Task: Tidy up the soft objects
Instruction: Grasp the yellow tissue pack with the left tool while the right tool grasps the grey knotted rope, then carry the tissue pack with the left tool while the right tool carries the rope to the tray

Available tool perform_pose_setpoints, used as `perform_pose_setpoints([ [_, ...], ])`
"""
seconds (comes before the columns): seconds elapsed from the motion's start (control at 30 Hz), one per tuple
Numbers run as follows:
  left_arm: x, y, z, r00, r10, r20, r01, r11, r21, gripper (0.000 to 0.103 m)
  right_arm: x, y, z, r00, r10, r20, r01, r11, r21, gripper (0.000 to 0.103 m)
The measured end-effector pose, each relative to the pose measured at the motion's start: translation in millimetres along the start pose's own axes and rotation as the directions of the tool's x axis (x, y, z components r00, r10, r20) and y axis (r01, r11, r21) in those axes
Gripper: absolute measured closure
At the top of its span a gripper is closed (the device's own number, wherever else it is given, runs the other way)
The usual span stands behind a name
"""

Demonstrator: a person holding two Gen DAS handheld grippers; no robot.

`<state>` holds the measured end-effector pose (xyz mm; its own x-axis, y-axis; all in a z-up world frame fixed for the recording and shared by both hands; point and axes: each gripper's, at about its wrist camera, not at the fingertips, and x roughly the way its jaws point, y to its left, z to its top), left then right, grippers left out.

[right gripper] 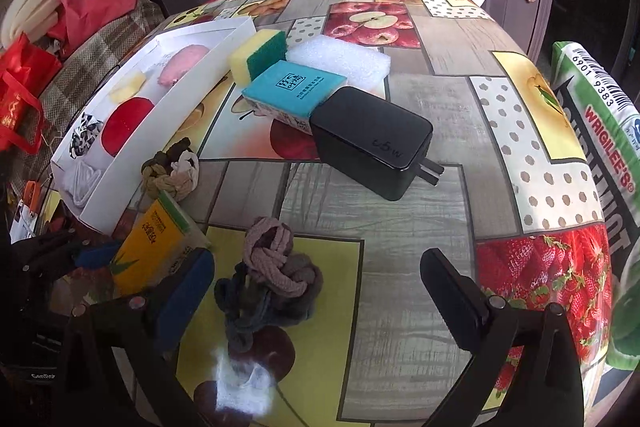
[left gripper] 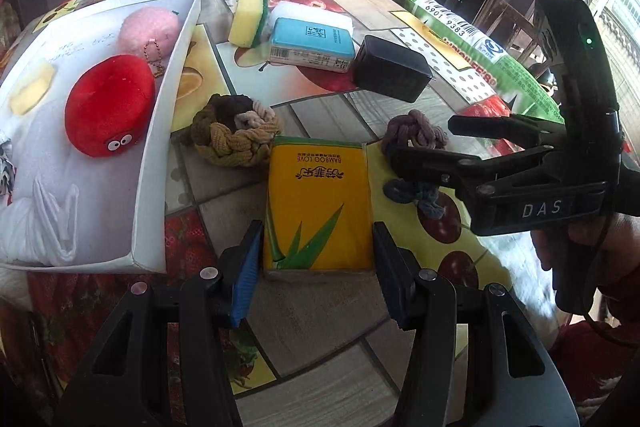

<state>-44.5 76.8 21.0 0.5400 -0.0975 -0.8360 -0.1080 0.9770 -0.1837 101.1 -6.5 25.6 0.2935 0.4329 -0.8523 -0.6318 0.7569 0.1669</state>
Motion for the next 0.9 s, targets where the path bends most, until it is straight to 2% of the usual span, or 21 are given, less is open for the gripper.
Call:
perform_pose_setpoints([
  [0.03, 1.2, -0.4, 1.6, 1.000, 0.005, -0.001, -0.005, 1.000, 0.002, 0.051, 3.6, 4.2, -1.3, 1.000, 0.004, -0.010, -0.004, 1.000, -0.015, 0.010],
  [0.07, 3.5, -0.9, 3.6, 1.000, 0.008, -0.005, -0.008, 1.000, 0.004, 0.051, 3.7, 9.7, -2.8, 1.000, -0.019, 0.003, 0.019, 0.999, -0.050, 0.011],
  [0.1, 6.2, -1.7, 4.9, 1.000, 0.010, -0.004, -0.009, 1.000, 0.009, 0.051, 3.6, 14.9, -4.1, 1.000, -0.024, 0.009, 0.024, 0.996, -0.086, 0.024],
  [0.13, 9.1, -3.2, 5.5, 1.000, 0.016, -0.002, -0.016, 1.000, 0.020, 0.051, 2.5, 19.5, -5.3, 0.999, -0.029, 0.018, 0.030, 0.993, -0.116, 0.042],
  [0.17, 10.1, -5.3, 5.7, 1.000, 0.021, 0.007, -0.021, 0.999, 0.036, 0.051, 1.7, 22.8, -6.0, 0.999, -0.032, 0.021, 0.035, 0.990, -0.139, 0.049],
  [0.23, 9.9, -8.5, 4.9, 1.000, 0.001, 0.010, -0.002, 0.999, 0.050, 0.053, -0.7, 23.4, -6.4, 1.000, -0.016, 0.020, 0.019, 0.988, -0.155, 0.069],
  [0.3, 5.5, -10.8, 3.6, 0.999, -0.018, 0.026, 0.017, 0.998, 0.057, 0.055, -3.6, 20.8, -6.6, 1.000, -0.006, 0.021, 0.009, 0.989, -0.149, 0.077],
  [0.47, -19.8, -10.8, 6.5, 0.994, 0.000, 0.106, -0.007, 0.998, 0.069, 0.056, -28.5, 16.3, -1.0, 0.994, 0.008, 0.108, 0.005, 0.993, -0.118, 0.078],
  [0.63, -54.7, -1.8, 25.0, 0.979, 0.064, 0.194, -0.071, 0.997, 0.034, 0.056, -68.0, 18.5, 20.3, 0.971, 0.009, 0.237, 0.014, 0.995, -0.096, 0.078],
  [0.73, -88.2, 4.4, 46.2, 0.955, 0.104, 0.276, -0.109, 0.994, 0.001, 0.055, -96.7, 21.9, 40.2, 0.942, 0.019, 0.335, 0.012, 0.996, -0.090, 0.078],
  [0.9, -140.7, 12.1, 64.7, 0.897, 0.183, 0.401, -0.180, 0.983, -0.045, 0.055, -143.9, 30.9, 64.6, 0.868, 0.036, 0.496, -0.003, 0.998, -0.067, 0.078],
])
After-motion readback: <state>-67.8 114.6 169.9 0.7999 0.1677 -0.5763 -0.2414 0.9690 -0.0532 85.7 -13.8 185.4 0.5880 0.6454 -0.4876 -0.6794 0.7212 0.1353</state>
